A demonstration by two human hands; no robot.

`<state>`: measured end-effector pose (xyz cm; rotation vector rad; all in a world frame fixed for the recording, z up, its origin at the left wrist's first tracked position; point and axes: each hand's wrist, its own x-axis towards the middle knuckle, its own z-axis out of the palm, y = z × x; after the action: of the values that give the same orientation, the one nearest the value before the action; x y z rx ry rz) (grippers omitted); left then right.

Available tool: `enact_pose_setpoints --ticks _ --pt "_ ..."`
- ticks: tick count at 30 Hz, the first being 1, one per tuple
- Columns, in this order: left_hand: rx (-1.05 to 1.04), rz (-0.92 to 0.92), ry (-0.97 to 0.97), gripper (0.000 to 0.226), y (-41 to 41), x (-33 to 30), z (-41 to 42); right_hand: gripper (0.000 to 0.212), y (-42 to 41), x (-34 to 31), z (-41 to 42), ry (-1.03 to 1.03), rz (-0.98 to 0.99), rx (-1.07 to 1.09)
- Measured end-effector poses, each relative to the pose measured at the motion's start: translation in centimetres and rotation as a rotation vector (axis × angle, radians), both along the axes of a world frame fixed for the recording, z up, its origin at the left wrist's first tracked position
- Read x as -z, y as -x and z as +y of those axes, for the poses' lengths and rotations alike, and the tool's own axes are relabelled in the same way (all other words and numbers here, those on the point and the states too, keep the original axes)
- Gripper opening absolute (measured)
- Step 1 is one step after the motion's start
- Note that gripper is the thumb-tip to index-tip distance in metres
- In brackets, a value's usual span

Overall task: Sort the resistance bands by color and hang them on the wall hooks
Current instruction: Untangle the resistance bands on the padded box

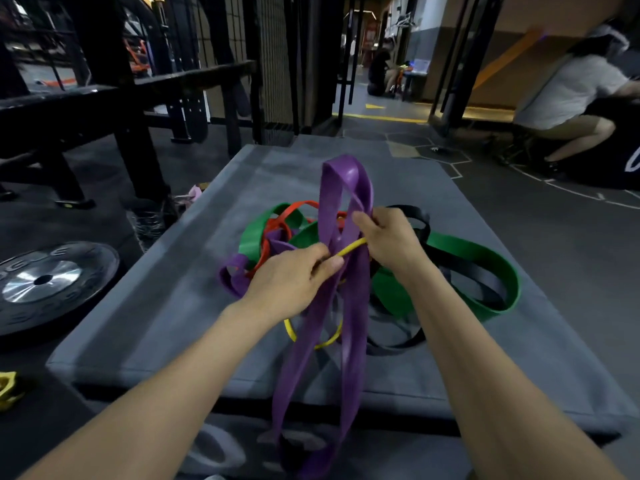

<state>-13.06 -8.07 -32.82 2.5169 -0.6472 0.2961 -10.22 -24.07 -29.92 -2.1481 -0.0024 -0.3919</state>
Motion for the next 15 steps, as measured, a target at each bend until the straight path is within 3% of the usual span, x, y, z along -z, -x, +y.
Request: enact_pose_setpoints --ticks 4,7,9,12,15 --pt "-0.003 -0.059 -0.322 0.056 0.2 -0.4 0.4 0.045 -1.2 -0.8 -2.0 -0.093 -0.055 0.221" --pt "-0.052 0.053 -0.425 0.055 0.0 -0.5 0.9 0.043 -1.6 -0.8 -3.1 -0.121 -0.049 0.307" --pt "-0.135 0.131 -0.343 0.052 -0.2 -0.6 0.8 0.045 -1.6 -0.5 -2.7 -0.116 -0.043 0.281" --pt "-0.169 0.089 -0.107 0.044 -0.4 -0.1 -0.6 0.049 -1.4 -0.7 -1.1 -0.070 -0.033 0.173" --pt "0.017 0.344 0.260 0.045 -1.1 0.3 -1.9 0.053 -0.9 -1.3 0.3 -0.084 -0.072 0.070"
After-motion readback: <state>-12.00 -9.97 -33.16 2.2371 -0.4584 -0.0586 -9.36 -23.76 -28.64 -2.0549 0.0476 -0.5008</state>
